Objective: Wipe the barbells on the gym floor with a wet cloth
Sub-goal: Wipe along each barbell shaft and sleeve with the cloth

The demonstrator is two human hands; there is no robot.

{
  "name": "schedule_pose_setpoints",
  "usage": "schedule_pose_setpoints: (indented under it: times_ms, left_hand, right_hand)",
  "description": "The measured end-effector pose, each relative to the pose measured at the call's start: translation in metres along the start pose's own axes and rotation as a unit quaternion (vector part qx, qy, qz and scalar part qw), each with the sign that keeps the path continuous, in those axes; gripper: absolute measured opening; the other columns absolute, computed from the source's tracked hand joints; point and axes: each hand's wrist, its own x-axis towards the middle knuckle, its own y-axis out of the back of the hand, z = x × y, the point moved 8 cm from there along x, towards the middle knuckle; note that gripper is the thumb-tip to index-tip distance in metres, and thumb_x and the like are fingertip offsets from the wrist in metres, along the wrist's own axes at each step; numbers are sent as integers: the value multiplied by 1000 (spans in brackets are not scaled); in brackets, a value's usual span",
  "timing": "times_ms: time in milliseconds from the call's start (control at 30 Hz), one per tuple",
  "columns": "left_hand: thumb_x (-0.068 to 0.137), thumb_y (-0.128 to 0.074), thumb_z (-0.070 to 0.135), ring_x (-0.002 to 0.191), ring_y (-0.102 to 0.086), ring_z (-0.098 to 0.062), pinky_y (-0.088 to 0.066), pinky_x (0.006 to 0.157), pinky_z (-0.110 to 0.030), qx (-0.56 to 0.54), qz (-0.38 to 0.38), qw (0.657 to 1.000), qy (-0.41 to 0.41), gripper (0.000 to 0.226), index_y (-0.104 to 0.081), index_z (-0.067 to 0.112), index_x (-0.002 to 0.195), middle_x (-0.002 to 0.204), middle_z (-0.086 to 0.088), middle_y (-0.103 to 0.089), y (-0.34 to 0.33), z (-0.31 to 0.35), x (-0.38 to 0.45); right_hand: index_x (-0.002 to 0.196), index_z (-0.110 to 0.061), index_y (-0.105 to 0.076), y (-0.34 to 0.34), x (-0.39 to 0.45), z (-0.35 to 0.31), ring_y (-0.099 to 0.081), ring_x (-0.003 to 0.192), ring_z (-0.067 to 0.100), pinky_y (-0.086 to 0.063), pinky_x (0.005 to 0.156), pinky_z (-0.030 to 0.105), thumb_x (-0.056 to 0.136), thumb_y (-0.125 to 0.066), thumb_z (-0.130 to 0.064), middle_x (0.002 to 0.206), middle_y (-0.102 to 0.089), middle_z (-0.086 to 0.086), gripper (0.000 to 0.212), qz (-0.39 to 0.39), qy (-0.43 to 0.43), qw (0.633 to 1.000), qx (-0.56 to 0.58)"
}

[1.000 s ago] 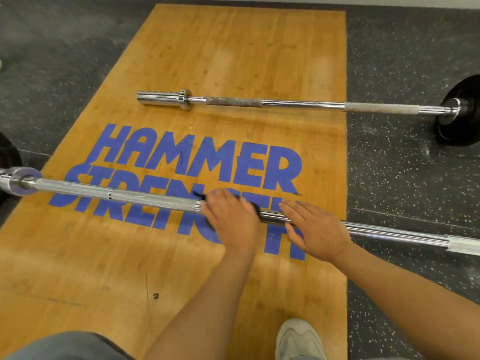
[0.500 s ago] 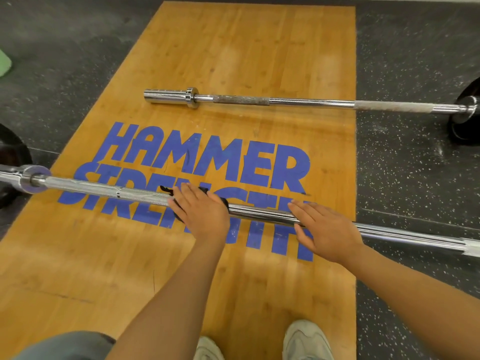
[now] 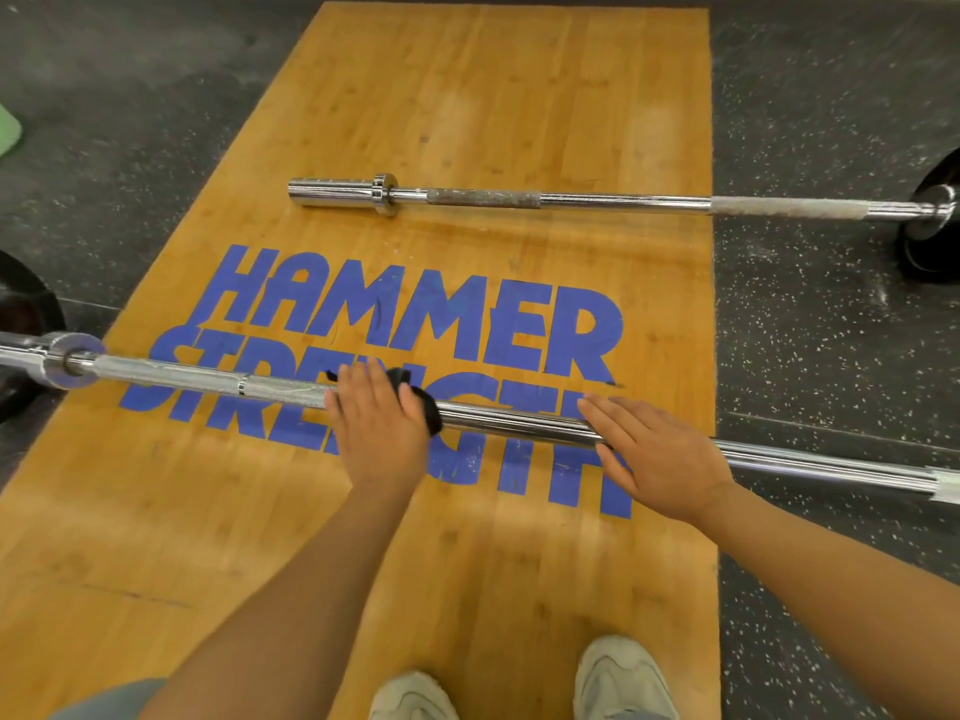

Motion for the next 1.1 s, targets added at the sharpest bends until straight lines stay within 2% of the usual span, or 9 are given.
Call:
schedule_pose_setpoints:
  times_ms: [167, 300, 367, 433, 600, 700, 933, 1033, 1100]
  left_hand:
    - [96, -16, 35, 142, -29, -43, -8, 119, -55, -29, 10, 995, 91, 69, -45, -14, 136, 142, -29, -46, 0, 11, -2]
    - [97, -24, 33, 132, -46, -41, -3, 118, -48, 14, -13, 999, -46, 62, -57, -12, 126, 131, -26, -58, -1, 67, -28]
    - [95, -30, 32, 125, -54, -39, -10, 117, -47, 8, -19, 993, -117, 58, -61, -9, 122, 125, -23, -62, -4, 89, -39]
    - [95, -31, 32, 122, -56, -38, -16, 116, -47, -7, -15, 991, -130, 57, -61, -7, 123, 125, -21, -62, -5, 85, -32]
    - [97, -27, 34, 141, -33, -39, -9, 119, -50, -4, 3, 999, 49, 64, -38, -9, 143, 148, -25, -42, 1, -1, 6]
    - [97, -22, 33, 138, -35, -44, -15, 117, -57, -13, 14, 995, 94, 66, -43, -14, 138, 141, -31, -46, 1, 7, -1]
    - [96, -31, 32, 122, -55, -39, -16, 116, -47, 4, -29, 991, -127, 57, -59, -9, 126, 126, -22, -61, -7, 79, -31]
    - [98, -31, 30, 126, -51, -42, -16, 115, -48, 2, 11, 999, -50, 57, -53, -11, 131, 133, -27, -55, -4, 27, -3]
    - [100, -33, 28, 137, -38, -42, -11, 118, -49, -8, 15, 1000, 24, 57, -39, -12, 141, 145, -29, -43, -1, -16, 15]
  right_hand:
    - [142, -9, -40, -2, 1, 0, -64, 116, 28, -38, 105, 35, 109, -15, -36, 137, -61, 9, 50, -6, 13, 1000, -20]
    - [143, -7, -39, -2, 1, 1, -64, 116, 30, -32, 106, 37, 109, -14, -35, 138, -60, 12, 50, -20, 17, 999, -24]
    - [143, -7, -39, -2, 1, 0, -64, 116, 30, -32, 107, 37, 109, -14, -34, 138, -60, 12, 50, -20, 20, 999, -27]
    - [143, -7, -40, -2, 1, 0, -65, 116, 30, -32, 107, 38, 109, -15, -34, 139, -59, 12, 50, -19, 24, 999, -28]
    - [146, -6, -37, -9, -2, 0, -62, 120, 30, -32, 111, 40, 109, -18, -34, 142, -56, 13, 50, -32, 32, 998, -49]
    - [146, -5, -37, -11, -2, 1, -62, 120, 31, -33, 111, 40, 109, -18, -33, 142, -56, 13, 50, -29, 33, 998, -51]
    - [147, -5, -35, -15, -3, 3, -63, 119, 31, -35, 109, 42, 109, -20, -33, 139, -59, 14, 49, -40, 25, 998, -47]
    - [147, -6, -35, -14, -3, 4, -64, 118, 31, -36, 108, 42, 109, -19, -33, 138, -60, 14, 49, -39, 21, 998, -46]
    - [146, -6, -36, -15, -2, 3, -64, 118, 32, -36, 108, 42, 109, -19, -34, 137, -60, 14, 49, -41, 22, 998, -45]
